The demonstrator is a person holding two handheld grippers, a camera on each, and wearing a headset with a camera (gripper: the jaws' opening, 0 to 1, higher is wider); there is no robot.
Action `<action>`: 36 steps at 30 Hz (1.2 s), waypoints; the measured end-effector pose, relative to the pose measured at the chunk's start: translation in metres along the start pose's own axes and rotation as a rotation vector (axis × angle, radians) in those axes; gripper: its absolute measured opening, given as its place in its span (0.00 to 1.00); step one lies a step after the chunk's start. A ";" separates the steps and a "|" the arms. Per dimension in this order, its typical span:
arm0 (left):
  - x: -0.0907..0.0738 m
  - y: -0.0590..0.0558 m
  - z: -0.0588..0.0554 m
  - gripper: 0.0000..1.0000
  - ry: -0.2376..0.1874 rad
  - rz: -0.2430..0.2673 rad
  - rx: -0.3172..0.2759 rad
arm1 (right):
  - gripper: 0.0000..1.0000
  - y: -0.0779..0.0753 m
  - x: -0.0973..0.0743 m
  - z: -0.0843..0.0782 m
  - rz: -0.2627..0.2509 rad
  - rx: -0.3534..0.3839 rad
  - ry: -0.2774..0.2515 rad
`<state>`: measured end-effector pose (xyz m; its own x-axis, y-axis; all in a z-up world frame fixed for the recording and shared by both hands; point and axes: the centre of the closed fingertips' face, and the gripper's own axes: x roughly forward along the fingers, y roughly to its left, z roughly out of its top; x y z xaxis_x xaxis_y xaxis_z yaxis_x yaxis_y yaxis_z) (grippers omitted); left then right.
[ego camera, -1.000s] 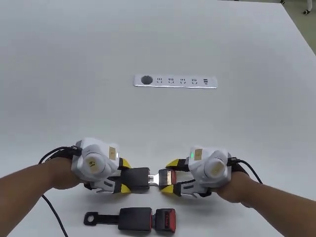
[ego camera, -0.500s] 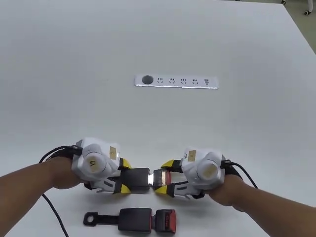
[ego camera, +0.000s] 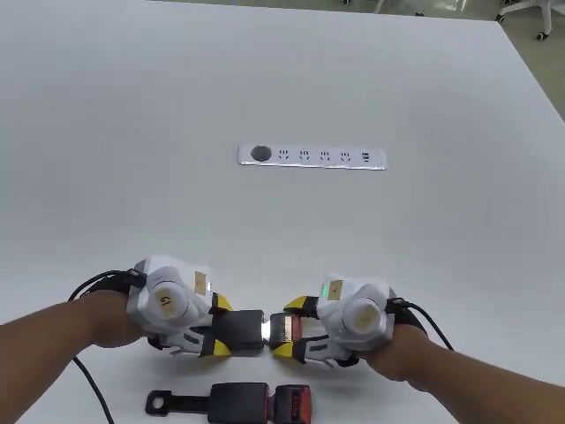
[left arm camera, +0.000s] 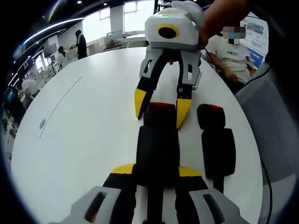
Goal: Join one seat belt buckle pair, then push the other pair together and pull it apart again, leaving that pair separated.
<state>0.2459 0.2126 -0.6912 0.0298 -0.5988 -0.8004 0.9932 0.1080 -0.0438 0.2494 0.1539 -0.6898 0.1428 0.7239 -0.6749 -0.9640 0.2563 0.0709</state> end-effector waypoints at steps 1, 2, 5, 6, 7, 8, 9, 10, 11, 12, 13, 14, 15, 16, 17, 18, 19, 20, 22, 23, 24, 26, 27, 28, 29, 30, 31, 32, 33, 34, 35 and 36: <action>0.000 0.000 0.000 0.32 0.000 0.000 0.000 | 0.34 0.001 0.000 0.000 -0.001 0.000 0.000; 0.000 0.000 0.000 0.32 0.001 0.000 0.000 | 0.34 0.001 0.001 0.000 -0.002 0.000 0.000; 0.000 0.000 0.000 0.32 0.001 0.000 0.000 | 0.34 0.000 0.002 -0.001 -0.001 0.000 0.000; 0.000 -0.001 0.000 0.32 0.001 0.000 0.000 | 0.34 0.000 0.002 -0.001 -0.001 -0.001 -0.001; 0.000 -0.001 0.001 0.32 0.001 0.000 0.001 | 0.34 0.001 0.002 0.000 0.000 -0.002 0.000; 0.000 -0.001 0.000 0.32 0.002 0.000 0.002 | 0.34 0.001 0.002 0.000 0.000 -0.003 0.000; 0.000 -0.001 0.000 0.32 0.002 0.000 0.002 | 0.34 0.001 0.002 0.000 0.000 -0.003 -0.001; 0.000 -0.001 0.000 0.32 0.004 0.000 0.004 | 0.34 0.001 0.002 0.000 0.001 -0.004 -0.001; 0.000 -0.001 0.000 0.32 0.005 0.000 0.004 | 0.34 0.001 0.002 0.000 0.001 -0.004 -0.002; 0.000 -0.001 0.000 0.32 0.005 0.000 0.004 | 0.34 0.001 0.003 0.000 0.003 -0.005 -0.001; 0.000 -0.001 0.000 0.32 0.005 0.000 0.004 | 0.34 0.001 0.003 0.000 0.003 -0.007 -0.001; 0.000 -0.001 0.000 0.32 0.004 0.000 0.004 | 0.34 0.001 0.004 -0.001 0.003 -0.008 -0.002; 0.000 -0.002 0.000 0.33 0.004 0.000 0.004 | 0.34 0.001 0.004 -0.001 0.003 -0.008 -0.002; 0.000 -0.001 0.000 0.33 0.004 0.001 0.005 | 0.35 0.001 0.005 -0.002 0.002 -0.007 -0.002; 0.000 -0.001 0.000 0.33 0.005 0.000 0.006 | 0.35 0.000 0.005 -0.002 0.002 -0.008 -0.002; 0.000 -0.002 0.000 0.33 0.006 0.000 0.007 | 0.35 0.000 0.006 -0.003 0.002 -0.008 -0.002; 0.000 -0.002 0.000 0.33 0.006 0.000 0.008 | 0.35 0.000 0.006 -0.003 0.003 -0.009 -0.003; 0.000 -0.002 0.000 0.33 0.006 0.000 0.009 | 0.35 0.000 0.006 -0.003 0.004 -0.011 -0.003; 0.000 -0.002 0.000 0.33 0.008 0.000 0.012 | 0.35 0.000 0.006 -0.003 0.003 -0.011 -0.005; 0.000 -0.002 0.000 0.33 0.009 0.000 0.012 | 0.35 0.000 0.006 -0.003 0.003 -0.011 -0.005; 0.000 -0.002 0.001 0.33 0.010 0.000 0.013 | 0.35 0.000 0.005 -0.003 0.002 -0.013 -0.003; 0.000 -0.003 0.001 0.33 0.009 0.000 0.012 | 0.35 0.000 0.005 -0.002 -0.002 -0.011 -0.005; 0.000 -0.003 0.001 0.33 0.008 0.000 0.011 | 0.35 0.000 0.005 -0.003 -0.003 -0.008 -0.007; -0.001 -0.003 0.002 0.33 0.008 0.000 0.012 | 0.35 0.000 0.005 -0.003 -0.003 -0.007 -0.007; -0.001 -0.003 0.002 0.33 0.009 0.000 0.012 | 0.35 0.000 0.005 -0.003 -0.003 -0.007 -0.006; -0.001 -0.003 0.002 0.33 0.009 0.000 0.012 | 0.35 0.000 0.005 -0.003 -0.002 -0.008 -0.006; -0.001 -0.003 0.002 0.33 0.010 0.000 0.013 | 0.35 0.000 0.005 -0.003 -0.001 -0.009 -0.006; -0.001 -0.003 0.002 0.33 0.011 0.000 0.013 | 0.35 0.000 0.004 -0.002 0.000 -0.009 -0.006; -0.001 -0.003 0.002 0.33 0.011 0.000 0.014 | 0.35 0.001 0.004 -0.002 0.000 -0.010 -0.005; -0.001 -0.003 0.002 0.33 0.012 0.000 0.014 | 0.35 0.001 0.004 -0.002 0.001 -0.011 -0.004; -0.001 -0.003 0.001 0.33 0.012 0.000 0.014 | 0.35 0.001 0.004 -0.002 0.001 -0.010 -0.004; -0.001 -0.003 0.001 0.33 0.012 0.000 0.014 | 0.35 0.001 0.003 -0.002 0.000 -0.010 -0.004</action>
<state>0.2432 0.2119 -0.6897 0.0290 -0.5893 -0.8074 0.9946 0.0973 -0.0353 0.2481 0.1556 -0.6934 0.1433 0.7264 -0.6721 -0.9664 0.2493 0.0634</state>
